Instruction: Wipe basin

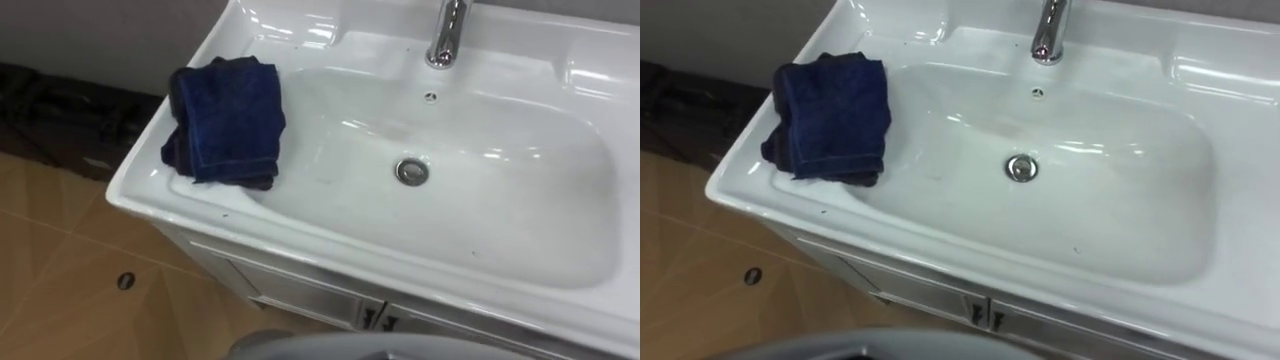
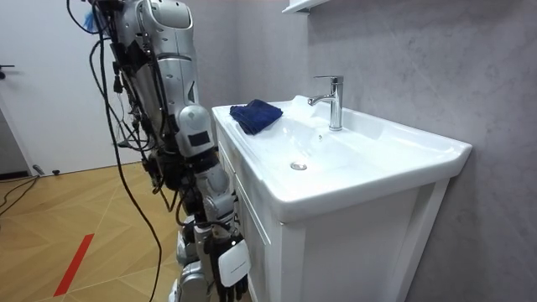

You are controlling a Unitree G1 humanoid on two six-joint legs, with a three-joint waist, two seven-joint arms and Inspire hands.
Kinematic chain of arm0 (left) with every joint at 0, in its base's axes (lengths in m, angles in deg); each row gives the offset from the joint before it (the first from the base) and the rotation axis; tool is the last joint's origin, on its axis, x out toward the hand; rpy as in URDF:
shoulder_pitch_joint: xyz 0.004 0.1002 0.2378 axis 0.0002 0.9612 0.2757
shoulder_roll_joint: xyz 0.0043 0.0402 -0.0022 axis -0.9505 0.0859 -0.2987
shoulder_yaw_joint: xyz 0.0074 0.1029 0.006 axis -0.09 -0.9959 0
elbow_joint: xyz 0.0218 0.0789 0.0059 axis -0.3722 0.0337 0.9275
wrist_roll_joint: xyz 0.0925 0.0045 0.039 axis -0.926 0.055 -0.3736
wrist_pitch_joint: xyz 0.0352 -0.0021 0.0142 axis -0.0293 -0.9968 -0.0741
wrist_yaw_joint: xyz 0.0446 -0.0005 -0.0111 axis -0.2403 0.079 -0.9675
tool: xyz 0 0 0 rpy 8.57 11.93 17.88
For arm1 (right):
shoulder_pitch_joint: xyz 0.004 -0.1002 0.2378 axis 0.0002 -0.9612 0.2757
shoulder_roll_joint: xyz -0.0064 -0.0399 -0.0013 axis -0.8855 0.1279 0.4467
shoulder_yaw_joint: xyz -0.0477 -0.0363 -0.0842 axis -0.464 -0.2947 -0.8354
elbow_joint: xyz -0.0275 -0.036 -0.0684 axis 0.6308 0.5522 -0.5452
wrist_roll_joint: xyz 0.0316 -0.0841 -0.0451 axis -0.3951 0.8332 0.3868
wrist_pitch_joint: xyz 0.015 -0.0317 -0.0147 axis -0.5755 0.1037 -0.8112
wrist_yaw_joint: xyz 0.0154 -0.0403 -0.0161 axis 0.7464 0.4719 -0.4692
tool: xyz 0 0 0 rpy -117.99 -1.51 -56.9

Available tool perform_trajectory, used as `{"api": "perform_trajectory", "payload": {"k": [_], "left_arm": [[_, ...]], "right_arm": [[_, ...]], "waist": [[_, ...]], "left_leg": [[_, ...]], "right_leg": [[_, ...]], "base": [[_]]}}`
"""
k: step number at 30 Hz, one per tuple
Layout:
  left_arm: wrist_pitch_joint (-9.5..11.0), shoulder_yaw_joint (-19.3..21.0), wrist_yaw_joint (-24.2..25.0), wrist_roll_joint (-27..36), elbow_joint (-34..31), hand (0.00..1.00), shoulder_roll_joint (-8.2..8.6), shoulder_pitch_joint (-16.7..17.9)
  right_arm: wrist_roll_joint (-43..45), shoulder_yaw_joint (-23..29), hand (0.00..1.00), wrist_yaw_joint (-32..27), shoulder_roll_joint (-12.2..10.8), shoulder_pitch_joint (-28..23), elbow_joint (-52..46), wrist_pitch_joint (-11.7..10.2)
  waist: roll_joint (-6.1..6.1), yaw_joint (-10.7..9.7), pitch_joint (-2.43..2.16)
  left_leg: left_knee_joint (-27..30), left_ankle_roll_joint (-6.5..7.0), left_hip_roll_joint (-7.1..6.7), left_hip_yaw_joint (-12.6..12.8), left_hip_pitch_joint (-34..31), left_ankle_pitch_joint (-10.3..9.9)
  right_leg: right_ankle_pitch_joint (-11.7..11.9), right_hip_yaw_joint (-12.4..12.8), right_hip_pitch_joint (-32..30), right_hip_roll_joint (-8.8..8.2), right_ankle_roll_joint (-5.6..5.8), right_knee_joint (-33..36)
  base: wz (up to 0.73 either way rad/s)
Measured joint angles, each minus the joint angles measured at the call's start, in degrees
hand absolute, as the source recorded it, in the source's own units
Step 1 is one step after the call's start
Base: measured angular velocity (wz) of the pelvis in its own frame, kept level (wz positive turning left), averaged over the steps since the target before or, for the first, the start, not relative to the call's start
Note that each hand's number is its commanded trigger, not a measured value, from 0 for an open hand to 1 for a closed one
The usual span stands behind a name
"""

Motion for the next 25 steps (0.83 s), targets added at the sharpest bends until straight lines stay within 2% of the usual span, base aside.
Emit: {"api": "perform_trajectory", "payload": {"k": [3,8,10,16,25], "left_arm": [[-1.0,-3.3,2.2,-3.9,0.0,0.0,-0.1,-3.0],[-2.1,-4.9,5.7,-7.8,0.1,0.0,0.06,-4.7],[-2.5,-5.0,7.6,-8.5,0.1,0.0,0.04,-4.7],[-3.8,-5.4,10.3,-10.0,0.2,0.0,-0.2,-4.4],[-4.2,-7.1,11.5,-12.6,0.2,0.0,-0.16,-4.6]], "right_arm": [[1.7,-1.3,0.0,0.4,-0.1,0.2,0.1,0.6],[1.7,-2.0,0.0,0.9,-1.8,0.0,-0.1,2.1],[1.7,-2.1,0.0,1.9,-2.2,-0.1,0.0,2.8],[3.5,-1.9,0.0,3.1,-2.4,0.2,0.0,3.0],[3.9,-2.1,0.0,4.2,-2.4,1.2,-0.4,2.9]], "waist": [[-0.34,-0.7,0.08],[-0.82,-1.5,0.2],[-0.91,-1.6,0.2],[-0.66,-1.8,0.31],[-0.58,-1.9,0.21]], "left_leg": [[0.0,0.1,-0.1,0.4,0.0,0.0],[-1.0,0.12,0.22,1.7,0.4,-0.2],[-1.5,0.14,0.21,2.2,0.5,-0.2],[-2.1,0.27,0.32,3.2,1.3,-0.4],[-1.6,0.27,0.44,3.2,1.1,-0.4]], "right_leg": [[0.3,0.6,-0.5,-0.04,0.29,0.2],[0.4,1.6,-1.2,0.0,0.32,1.0],[0.4,1.8,-1.5,-0.09,0.42,0.9],[0.5,3.1,-1.5,-0.11,0.47,1.0],[0.5,3.1,-1.5,-0.06,0.42,1.2]], "base": [[-0.09],[-0.11],[-0.1],[-0.11],[0.0]]}}
